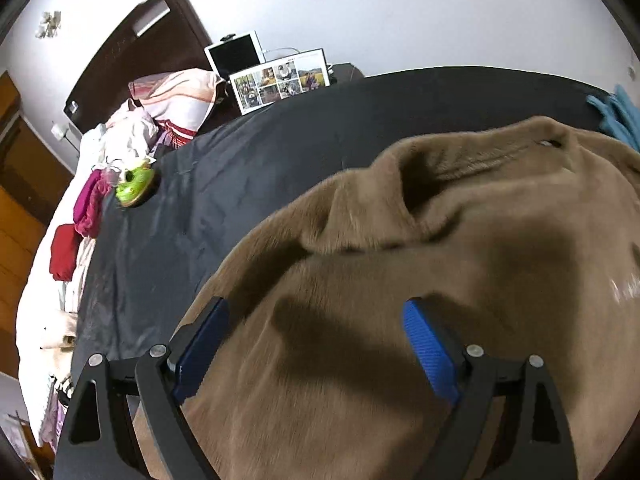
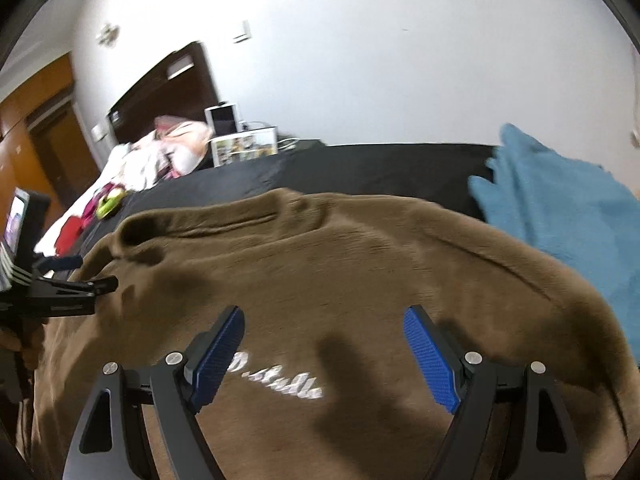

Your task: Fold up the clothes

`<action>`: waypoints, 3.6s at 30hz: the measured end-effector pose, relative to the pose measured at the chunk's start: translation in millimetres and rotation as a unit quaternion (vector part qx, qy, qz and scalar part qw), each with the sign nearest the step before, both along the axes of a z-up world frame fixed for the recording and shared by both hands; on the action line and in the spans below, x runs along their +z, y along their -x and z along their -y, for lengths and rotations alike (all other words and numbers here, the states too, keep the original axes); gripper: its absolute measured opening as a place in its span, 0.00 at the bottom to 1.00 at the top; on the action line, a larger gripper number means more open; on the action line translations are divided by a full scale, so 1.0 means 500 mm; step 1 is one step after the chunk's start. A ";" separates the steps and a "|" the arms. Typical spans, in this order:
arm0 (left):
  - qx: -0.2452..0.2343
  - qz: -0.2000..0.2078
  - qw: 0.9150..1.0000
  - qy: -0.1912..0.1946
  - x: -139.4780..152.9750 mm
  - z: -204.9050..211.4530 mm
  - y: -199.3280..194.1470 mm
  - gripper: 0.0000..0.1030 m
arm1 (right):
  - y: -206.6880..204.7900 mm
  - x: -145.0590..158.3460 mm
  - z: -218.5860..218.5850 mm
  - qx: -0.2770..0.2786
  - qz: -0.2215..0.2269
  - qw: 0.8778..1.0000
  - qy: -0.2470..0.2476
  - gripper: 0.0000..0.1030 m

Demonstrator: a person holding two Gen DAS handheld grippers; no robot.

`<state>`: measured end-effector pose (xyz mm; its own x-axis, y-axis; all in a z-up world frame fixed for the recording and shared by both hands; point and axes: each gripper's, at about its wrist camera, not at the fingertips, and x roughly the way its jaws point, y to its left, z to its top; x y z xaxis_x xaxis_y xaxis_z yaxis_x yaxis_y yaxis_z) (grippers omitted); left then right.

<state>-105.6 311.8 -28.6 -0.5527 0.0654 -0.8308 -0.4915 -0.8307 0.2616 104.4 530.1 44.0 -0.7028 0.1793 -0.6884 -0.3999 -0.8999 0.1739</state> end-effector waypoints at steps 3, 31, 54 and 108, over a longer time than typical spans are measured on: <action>0.025 0.004 1.000 -0.010 -0.012 -0.013 0.034 0.88 | -0.003 0.000 -0.015 -0.011 -0.002 1.000 0.007 0.81; 0.030 -0.013 0.999 -0.034 0.022 0.026 0.018 0.98 | 0.004 -0.010 0.015 0.008 0.006 0.999 -0.043 0.81; 0.069 0.020 0.987 -0.143 -0.047 0.093 0.019 0.98 | 0.316 -0.010 -0.014 0.060 0.152 0.985 -0.050 0.38; 0.067 0.025 0.987 -0.143 -0.048 0.092 0.024 0.99 | 0.299 -0.039 -0.031 0.063 0.117 0.990 -0.049 0.28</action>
<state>-117.6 265.7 -52.5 -0.5309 0.2302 -0.8156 -0.3787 -0.9254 -0.0147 -44.9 545.6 24.6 -0.5467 0.1751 -0.8188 -0.3028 -0.9530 -0.0016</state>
